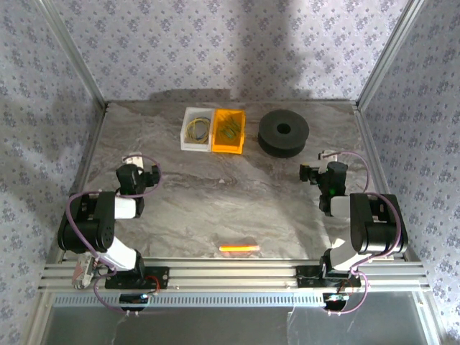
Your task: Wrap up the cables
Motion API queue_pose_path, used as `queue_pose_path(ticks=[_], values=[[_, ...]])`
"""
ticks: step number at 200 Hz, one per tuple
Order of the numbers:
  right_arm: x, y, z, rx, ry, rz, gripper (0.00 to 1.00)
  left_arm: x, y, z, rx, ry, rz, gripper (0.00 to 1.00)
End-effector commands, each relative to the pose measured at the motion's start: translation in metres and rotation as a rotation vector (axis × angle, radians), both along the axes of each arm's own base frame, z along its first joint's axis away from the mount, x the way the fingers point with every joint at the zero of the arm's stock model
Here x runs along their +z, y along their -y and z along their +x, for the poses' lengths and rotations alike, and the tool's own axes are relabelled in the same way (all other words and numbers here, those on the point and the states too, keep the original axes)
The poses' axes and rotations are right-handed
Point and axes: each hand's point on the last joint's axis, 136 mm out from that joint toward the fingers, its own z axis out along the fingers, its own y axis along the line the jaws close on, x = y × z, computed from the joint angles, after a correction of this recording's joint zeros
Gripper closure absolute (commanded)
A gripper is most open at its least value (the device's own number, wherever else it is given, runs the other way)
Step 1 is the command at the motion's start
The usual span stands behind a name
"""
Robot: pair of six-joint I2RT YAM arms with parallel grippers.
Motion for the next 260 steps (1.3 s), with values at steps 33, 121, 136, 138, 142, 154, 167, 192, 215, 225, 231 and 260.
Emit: queue_pose_path(ticks=[33, 121, 136, 138, 142, 154, 167, 192, 215, 225, 231, 260], values=[[0.052, 0.008, 0.014, -0.013, -0.036, 0.073, 0.00, 0.040, -0.005, 0.012, 0.058, -0.049, 0.033, 0.00], [0.087, -0.032, 0.059, -0.009, -0.144, 0.678, 0.00, 0.046, 0.048, -0.020, -0.012, -0.614, -0.059, 0.00], [0.077, -0.031, 0.068, -0.044, -0.148, 0.739, 0.02, 0.045, 0.058, -0.027, -0.029, -0.645, -0.047, 0.00], [0.075, -0.030, 0.069, -0.051, -0.149, 0.748, 0.03, 0.046, 0.059, -0.027, -0.030, -0.646, -0.049, 0.00], [0.073, -0.030, 0.071, -0.059, -0.148, 0.764, 0.03, 0.045, 0.061, -0.029, -0.034, -0.650, -0.055, 0.00], [0.067, -0.032, 0.079, -0.070, -0.137, 0.822, 0.04, 0.046, 0.067, -0.032, -0.044, -0.651, -0.074, 0.00], [0.058, -0.034, 0.088, -0.084, -0.135, 0.849, 0.06, 0.047, 0.071, -0.035, -0.054, -0.654, -0.094, 0.00], [0.039, -0.042, 0.103, -0.095, -0.145, 0.910, 0.09, 0.050, 0.074, -0.039, -0.062, -0.657, -0.093, 0.00], [0.027, -0.048, 0.115, -0.104, -0.140, 0.939, 0.12, 0.055, 0.073, -0.042, -0.062, -0.649, -0.087, 0.00], [0.024, -0.051, 0.121, -0.104, -0.134, 0.945, 0.15, 0.057, 0.073, -0.043, -0.064, -0.646, -0.083, 0.00], [0.023, -0.054, 0.124, -0.100, -0.130, 0.947, 0.16, 0.059, 0.072, -0.044, -0.064, -0.644, -0.080, 0.00], [0.019, -0.062, 0.137, -0.098, -0.125, 0.953, 0.27, 0.063, 0.072, -0.043, -0.065, -0.634, -0.074, 0.00]])
